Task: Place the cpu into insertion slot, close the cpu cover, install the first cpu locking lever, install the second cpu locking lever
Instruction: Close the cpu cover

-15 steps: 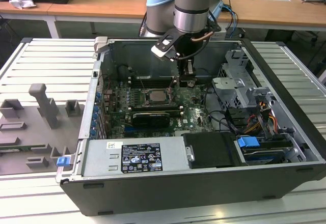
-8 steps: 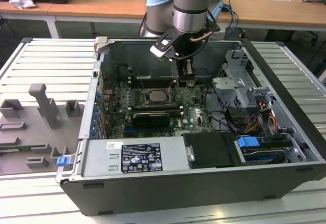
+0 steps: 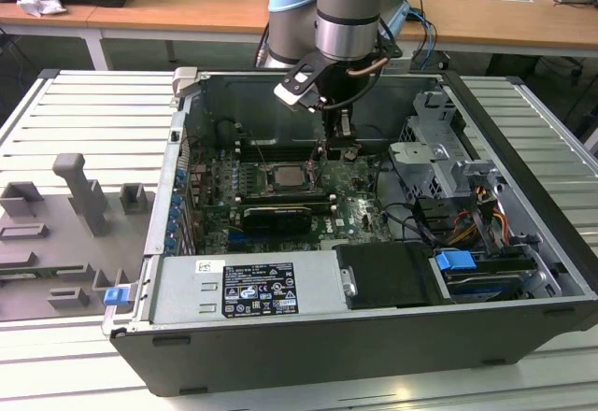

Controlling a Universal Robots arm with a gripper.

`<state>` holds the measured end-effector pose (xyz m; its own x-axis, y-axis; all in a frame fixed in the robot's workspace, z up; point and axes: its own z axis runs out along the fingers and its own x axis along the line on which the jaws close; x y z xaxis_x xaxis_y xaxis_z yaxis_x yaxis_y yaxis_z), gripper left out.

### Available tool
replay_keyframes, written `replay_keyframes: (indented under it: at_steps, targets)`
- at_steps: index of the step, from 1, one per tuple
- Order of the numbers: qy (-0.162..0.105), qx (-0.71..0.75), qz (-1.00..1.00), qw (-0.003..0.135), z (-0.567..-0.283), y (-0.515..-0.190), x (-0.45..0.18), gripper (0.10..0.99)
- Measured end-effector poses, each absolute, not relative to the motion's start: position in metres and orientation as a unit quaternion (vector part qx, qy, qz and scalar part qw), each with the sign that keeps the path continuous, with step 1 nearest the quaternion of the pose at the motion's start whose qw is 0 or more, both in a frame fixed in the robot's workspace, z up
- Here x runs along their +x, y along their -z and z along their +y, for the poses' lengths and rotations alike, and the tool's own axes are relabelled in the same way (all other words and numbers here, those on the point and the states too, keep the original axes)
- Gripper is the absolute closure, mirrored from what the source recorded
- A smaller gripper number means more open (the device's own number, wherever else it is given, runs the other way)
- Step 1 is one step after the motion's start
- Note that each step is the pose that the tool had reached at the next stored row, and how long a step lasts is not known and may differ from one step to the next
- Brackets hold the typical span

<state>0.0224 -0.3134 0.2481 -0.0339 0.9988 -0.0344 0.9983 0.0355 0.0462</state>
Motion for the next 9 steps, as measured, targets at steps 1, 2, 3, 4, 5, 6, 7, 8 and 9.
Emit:
replay_keyframes:
  at_steps: [1, 2, 3, 4, 5, 6, 7, 8, 9]
  targets:
    - [-0.005, 0.694, 0.719, 0.028, -0.3134, -0.2481, 0.0222, 0.98]
    - [-0.005, 0.694, 0.719, 0.028, -0.3134, -0.2481, 0.0218, 0.98]
    - [-0.005, 0.694, 0.719, 0.028, -0.3134, -0.2481, 0.0216, 0.98]
    - [-0.005, 0.694, 0.719, 0.028, -0.3134, -0.2481, 0.0214, 0.98]
    - [-0.005, 0.694, 0.719, 0.028, -0.3134, -0.2481, 0.0213, 0.98]
    - [-0.005, 0.694, 0.719, 0.028, -0.3134, -0.2481, 0.0209, 0.98]
    - [-0.005, 0.694, 0.719, 0.028, -0.3134, -0.2481, 0.0206, 0.98]
    - [-0.005, 0.694, 0.719, 0.028, -0.3134, -0.2482, 0.0201, 0.98]
    - [-0.005, 0.694, 0.719, 0.028, -0.3134, -0.2481, 0.0198, 0.98]
